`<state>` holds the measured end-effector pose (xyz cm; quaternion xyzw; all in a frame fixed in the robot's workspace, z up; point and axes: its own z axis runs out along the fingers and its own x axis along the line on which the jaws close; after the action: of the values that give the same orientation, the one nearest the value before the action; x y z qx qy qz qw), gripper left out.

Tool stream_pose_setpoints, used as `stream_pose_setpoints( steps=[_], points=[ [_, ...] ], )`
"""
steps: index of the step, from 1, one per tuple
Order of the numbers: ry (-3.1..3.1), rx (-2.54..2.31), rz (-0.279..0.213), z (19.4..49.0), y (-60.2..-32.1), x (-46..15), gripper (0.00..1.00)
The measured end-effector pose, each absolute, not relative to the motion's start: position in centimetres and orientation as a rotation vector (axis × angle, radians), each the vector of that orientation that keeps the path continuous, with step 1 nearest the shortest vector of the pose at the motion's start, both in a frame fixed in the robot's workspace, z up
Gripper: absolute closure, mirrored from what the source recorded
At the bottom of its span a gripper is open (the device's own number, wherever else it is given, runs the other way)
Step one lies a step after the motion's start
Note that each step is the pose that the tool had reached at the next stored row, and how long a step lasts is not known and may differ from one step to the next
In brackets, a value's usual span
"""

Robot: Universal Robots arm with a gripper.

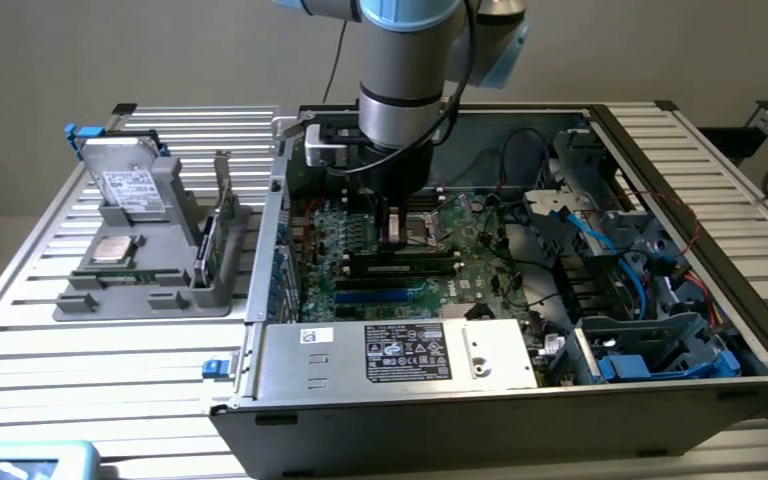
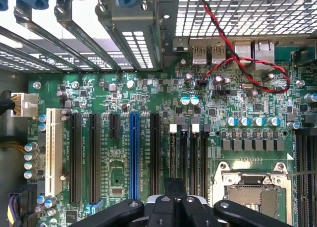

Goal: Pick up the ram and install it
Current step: 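Press down the ram until it locks into place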

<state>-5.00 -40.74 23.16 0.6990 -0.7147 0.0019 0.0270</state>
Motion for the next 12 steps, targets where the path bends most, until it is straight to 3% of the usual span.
stream_pose_setpoints(
  steps=[12],
  points=[
    [-2.206,2.158,0.013,22.82,-40.56,-5.04,0.89]
  ],
)
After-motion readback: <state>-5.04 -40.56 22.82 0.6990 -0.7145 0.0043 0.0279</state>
